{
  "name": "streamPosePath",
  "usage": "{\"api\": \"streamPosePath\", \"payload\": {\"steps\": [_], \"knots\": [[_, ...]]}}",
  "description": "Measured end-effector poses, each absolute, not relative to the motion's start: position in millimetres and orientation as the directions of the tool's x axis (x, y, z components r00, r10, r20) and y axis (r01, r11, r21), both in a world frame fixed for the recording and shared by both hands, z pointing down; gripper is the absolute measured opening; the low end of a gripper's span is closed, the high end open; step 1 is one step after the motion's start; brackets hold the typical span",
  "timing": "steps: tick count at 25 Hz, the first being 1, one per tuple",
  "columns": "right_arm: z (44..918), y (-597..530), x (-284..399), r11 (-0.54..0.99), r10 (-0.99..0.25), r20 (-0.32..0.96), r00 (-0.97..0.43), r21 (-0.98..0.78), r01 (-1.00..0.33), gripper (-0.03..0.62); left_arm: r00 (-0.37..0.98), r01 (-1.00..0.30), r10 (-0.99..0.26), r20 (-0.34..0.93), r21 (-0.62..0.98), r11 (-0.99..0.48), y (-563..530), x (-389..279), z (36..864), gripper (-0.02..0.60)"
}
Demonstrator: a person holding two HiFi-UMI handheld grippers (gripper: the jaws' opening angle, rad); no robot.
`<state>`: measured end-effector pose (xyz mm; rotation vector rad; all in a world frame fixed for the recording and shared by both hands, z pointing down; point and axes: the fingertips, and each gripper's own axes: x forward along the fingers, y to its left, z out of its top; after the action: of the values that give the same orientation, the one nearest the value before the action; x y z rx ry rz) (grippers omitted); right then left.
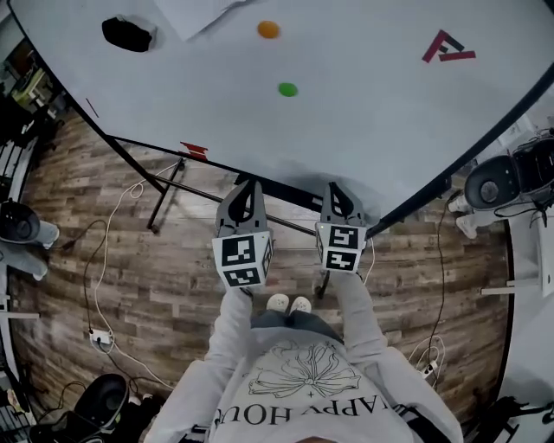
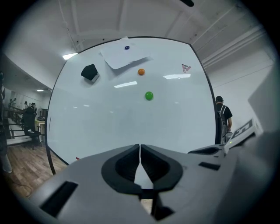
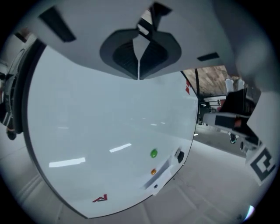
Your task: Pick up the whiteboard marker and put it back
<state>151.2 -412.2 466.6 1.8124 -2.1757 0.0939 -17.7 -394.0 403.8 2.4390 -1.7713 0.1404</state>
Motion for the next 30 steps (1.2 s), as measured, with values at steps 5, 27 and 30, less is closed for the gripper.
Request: {"api": "streamPosePath", "payload": {"steps": [5,27,30], "knots": [[427,-396,172,0.121,-0.979,0.176,-0.105,0.082,-0.989,0.011,0.338,-0.941,-0.934,0.116,0.047,-0.335,-393,-4,391,0.011],[396,-372,190,0.03,-0.995,0.096,-0.029,0.011,-0.999,0.003,0.391,-0.92,-0.916,0.087,0.03,-0.39,-383,11,375,0.011],[396,-369,193,0.032,-0.995,0.1,-0.03,0.017,-0.999,0.003,0.388,-0.921,-0.917,0.086,0.028,-0.388,-380,11,374,0.011]]}}
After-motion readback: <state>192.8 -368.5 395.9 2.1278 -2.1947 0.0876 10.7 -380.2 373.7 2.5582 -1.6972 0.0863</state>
